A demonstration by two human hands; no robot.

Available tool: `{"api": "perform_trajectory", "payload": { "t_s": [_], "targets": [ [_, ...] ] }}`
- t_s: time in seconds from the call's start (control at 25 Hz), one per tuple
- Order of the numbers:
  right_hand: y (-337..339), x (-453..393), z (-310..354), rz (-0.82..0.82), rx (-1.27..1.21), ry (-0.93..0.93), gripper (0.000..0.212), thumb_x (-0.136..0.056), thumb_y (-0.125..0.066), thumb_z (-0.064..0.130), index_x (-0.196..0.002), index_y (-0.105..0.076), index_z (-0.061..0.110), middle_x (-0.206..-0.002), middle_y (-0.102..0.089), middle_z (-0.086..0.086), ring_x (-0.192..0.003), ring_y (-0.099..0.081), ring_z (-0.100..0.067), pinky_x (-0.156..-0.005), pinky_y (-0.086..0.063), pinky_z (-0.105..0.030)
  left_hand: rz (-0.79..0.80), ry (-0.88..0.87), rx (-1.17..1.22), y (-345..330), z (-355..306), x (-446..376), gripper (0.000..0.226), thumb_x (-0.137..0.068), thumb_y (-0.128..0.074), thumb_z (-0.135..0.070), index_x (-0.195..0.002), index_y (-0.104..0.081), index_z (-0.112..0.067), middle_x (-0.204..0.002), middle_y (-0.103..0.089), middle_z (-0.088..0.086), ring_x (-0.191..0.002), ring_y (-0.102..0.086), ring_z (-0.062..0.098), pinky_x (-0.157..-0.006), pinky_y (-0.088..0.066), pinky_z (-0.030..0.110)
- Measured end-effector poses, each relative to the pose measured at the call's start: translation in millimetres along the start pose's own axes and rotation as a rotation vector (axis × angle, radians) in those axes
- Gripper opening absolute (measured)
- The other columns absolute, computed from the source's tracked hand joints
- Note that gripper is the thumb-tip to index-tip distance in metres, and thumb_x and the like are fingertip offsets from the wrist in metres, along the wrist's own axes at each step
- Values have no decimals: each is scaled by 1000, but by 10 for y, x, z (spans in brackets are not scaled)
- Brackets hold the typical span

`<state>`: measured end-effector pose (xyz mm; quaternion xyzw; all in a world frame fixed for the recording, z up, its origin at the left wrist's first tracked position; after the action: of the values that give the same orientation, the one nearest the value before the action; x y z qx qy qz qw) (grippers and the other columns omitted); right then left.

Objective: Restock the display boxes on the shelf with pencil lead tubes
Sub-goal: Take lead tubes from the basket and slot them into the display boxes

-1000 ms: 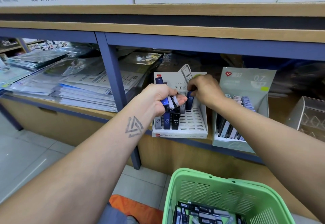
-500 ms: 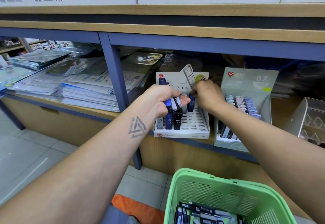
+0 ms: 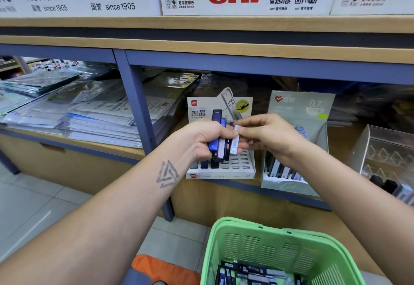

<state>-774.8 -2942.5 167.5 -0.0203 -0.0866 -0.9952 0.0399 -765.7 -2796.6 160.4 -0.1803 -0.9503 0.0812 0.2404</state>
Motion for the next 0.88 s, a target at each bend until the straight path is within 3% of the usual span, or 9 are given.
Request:
{"api": "perform_trajectory", "payload": {
  "t_s": [0.12, 0.2, 0.36, 0.52, 0.64, 0.72, 0.88],
  "targets": [
    [136, 89, -27, -59, -41, 2, 15, -88, -73, 1, -103, -75, 3, -95, -77, -16, -85, -74, -26, -82, -61, -39, 66, 17, 8, -122, 35, 24, 19, -98, -51, 7, -111, -65, 5, -99, -72, 28, -87, -74, 35, -81, -59, 46],
    [232, 133, -21, -68, -122, 12, 13, -87, -71, -4, -97, -75, 2, -87, -76, -14, -79, -71, -23, -78, -60, -33, 106, 28, 24, -169, 51, 36, 21, -99, -49, 4, -114, -64, 7, -102, -71, 29, -93, -72, 37, -83, -58, 47],
    [444, 272, 3, -63, -284, 60, 19, -88, -64, -13, -106, -67, -7, -89, -70, -21, -77, -70, -22, -73, -62, -24, 126, 85, -18, -209, 102, 37, 17, -99, -51, 2, -110, -63, 9, -99, -72, 27, -84, -74, 34, -76, -61, 39],
    [623, 424, 16, 5, -263, 67, 17, -89, -62, -11, -104, -70, -10, -101, -73, -25, -90, -74, -29, -81, -62, -30, 76, -5, -52, -255, 59, 18, 10, -92, -60, 9, -95, -65, 1, -85, -68, 20, -64, -65, 19, -54, -56, 23],
    [712, 546, 34, -43, -50, 107, 9, -85, -72, -7, -93, -75, -3, -94, -75, -19, -88, -73, -26, -80, -61, -30, 16, -102, -22, -303, 16, -2, 16, -87, -63, 14, -95, -66, 0, -79, -65, 18, -61, -63, 19, -51, -53, 23],
    [747, 607, 4, -89, 78, 132, 18, -78, -78, -10, -92, -75, 1, -91, -76, -16, -84, -72, -25, -81, -60, -32, 7, -154, 2, -386, -1, -15, 18, -86, -63, 15, -96, -65, 1, -79, -65, 19, -60, -63, 19, -51, -52, 22],
    [854, 704, -68, -97, 71, 114, 27, -75, -79, -13, -94, -75, 5, -93, -76, -15, -85, -73, -25, -83, -59, -35, -4, -217, 6, -608, 17, -34, 17, -86, -63, 15, -98, -64, 2, -74, -67, 18, -59, -63, 18, -51, -50, 21]
  ]
}}
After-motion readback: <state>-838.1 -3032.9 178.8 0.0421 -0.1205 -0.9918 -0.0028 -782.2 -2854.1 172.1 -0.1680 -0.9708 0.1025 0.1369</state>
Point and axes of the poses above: each hand's wrist, its own x-axis away from the middle knuckle, its own y-axis out of the back of the hand, z = x × y, the point moved 5 cm from there along -x, towards the middle knuckle
